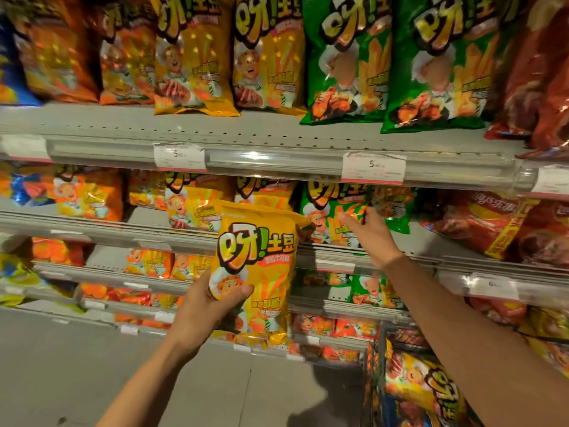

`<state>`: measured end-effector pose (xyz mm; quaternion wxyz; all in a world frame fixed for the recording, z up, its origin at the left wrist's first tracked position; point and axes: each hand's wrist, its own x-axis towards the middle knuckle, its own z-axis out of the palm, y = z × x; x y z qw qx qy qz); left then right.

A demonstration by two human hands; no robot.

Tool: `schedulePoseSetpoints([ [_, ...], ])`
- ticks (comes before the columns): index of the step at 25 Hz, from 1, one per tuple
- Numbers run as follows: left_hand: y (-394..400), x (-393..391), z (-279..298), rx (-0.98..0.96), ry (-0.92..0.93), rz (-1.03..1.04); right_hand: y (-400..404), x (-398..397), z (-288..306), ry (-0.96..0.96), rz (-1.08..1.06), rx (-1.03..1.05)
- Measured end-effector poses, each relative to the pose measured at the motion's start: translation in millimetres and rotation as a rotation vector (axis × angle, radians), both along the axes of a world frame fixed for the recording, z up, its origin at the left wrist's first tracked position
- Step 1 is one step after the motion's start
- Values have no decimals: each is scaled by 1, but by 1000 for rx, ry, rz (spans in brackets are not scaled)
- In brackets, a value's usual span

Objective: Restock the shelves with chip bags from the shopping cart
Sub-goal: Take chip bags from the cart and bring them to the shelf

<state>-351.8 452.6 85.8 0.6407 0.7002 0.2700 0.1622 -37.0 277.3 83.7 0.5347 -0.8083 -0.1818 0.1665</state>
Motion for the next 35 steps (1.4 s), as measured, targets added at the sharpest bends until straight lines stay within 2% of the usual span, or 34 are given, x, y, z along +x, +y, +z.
schedulePoseSetpoints([
  [6, 11, -14, -6, -21, 2, 8, -3, -14, -4, -140, -118, -37],
  [8, 18, -22, -7, -23, -5, 0, -5, -28, -1, -265, -199, -77],
  [10, 26, -28, -5, -19, -1, -24, -11, -47, 2, -470, -293, -44],
  [12, 35, -31, 1, 14, 1, -82, -14, -68, 13, -633, -261, 42],
  [19, 54, -31, 42, 64, -114, -300, 18, -125, 69, -888, -84, 176],
  [26, 80, -31, 75, 121, -208, -309, 26, -153, 91, -944, -131, 126],
  [28, 94, -27, 92, 123, -240, -281, 27, -157, 96, -925, -145, 94],
  [31, 114, -14, 125, 170, -328, -253, 24, -159, 97, -1016, -143, 35],
  [33, 123, -5, 145, 202, -381, -233, 26, -163, 100, -957, -142, 46],
  [35, 128, 3, 158, 226, -415, -234, 30, -168, 102, -993, -134, 25],
])
